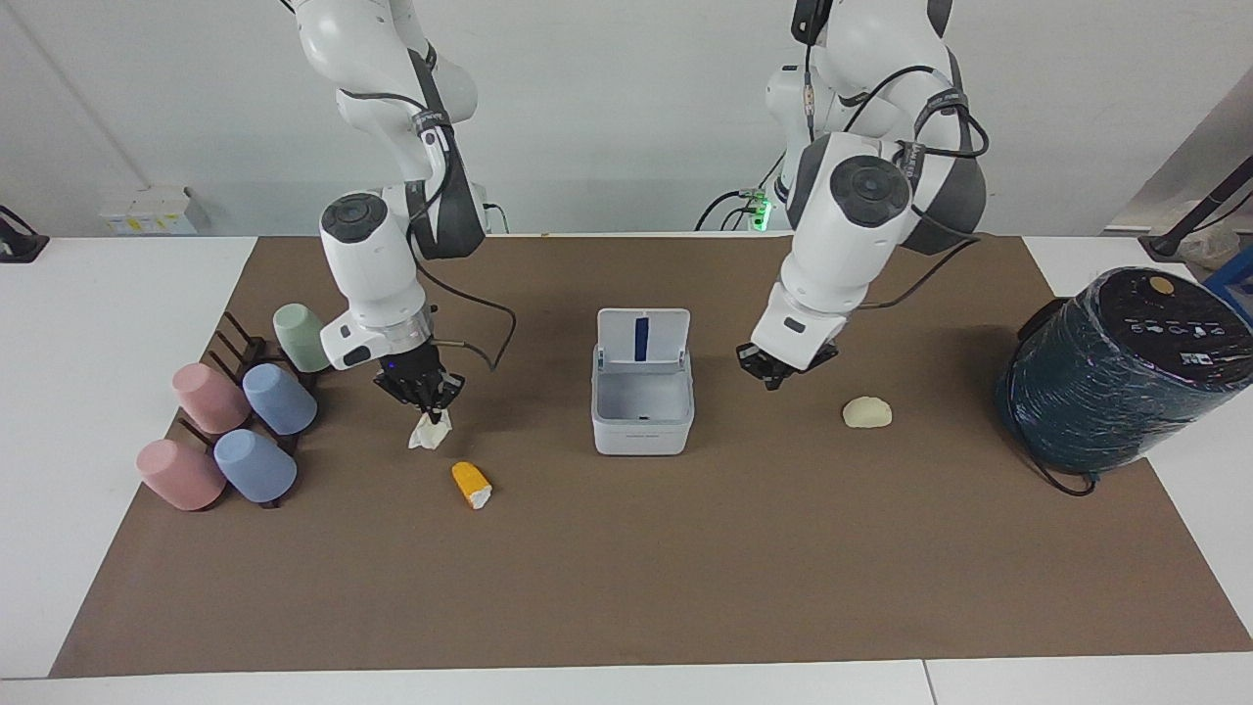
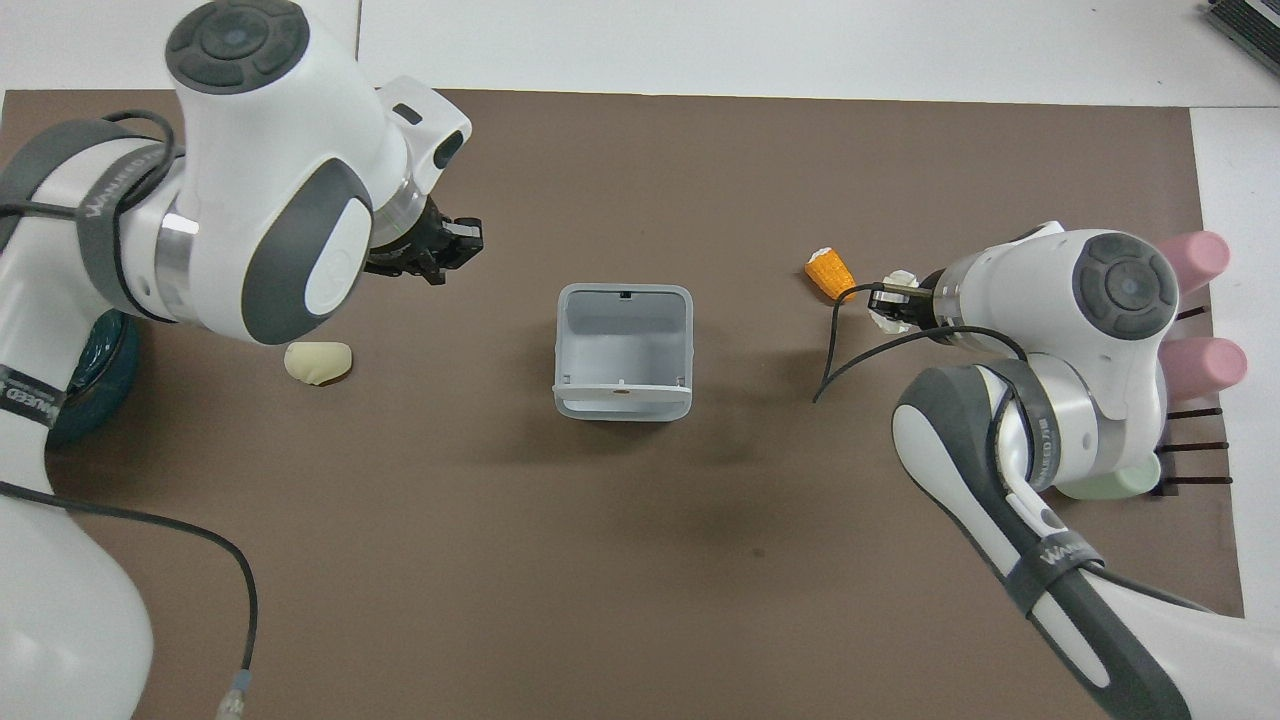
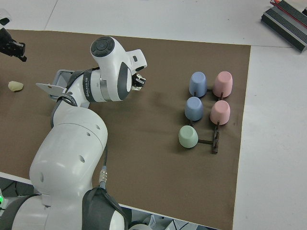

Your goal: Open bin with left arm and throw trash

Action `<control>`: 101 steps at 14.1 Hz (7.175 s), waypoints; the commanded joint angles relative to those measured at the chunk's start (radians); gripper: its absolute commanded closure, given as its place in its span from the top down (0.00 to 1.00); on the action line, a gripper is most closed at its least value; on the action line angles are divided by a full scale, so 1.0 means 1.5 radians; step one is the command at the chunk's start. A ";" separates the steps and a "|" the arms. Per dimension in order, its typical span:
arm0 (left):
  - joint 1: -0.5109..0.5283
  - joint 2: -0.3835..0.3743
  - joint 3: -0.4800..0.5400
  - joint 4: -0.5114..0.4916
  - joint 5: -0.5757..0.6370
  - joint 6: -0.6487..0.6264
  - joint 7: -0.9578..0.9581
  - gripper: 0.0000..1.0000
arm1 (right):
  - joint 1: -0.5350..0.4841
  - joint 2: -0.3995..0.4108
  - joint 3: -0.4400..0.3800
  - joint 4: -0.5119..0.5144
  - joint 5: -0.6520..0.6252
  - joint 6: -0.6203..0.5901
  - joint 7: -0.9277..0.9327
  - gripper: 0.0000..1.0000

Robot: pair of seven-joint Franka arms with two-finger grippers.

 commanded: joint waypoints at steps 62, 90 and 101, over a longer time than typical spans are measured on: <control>-0.161 -0.009 -0.006 -0.046 -0.004 0.127 -0.195 1.00 | 0.026 0.157 0.004 0.048 0.037 0.211 -0.343 0.00; 0.214 -0.193 -0.011 -0.090 0.056 -0.077 0.398 1.00 | 0.263 0.078 0.006 0.141 0.030 0.026 0.097 1.00; 0.220 -0.193 -0.011 -0.090 0.056 -0.056 0.396 1.00 | 0.133 -0.062 0.001 -0.007 0.025 0.007 0.013 1.00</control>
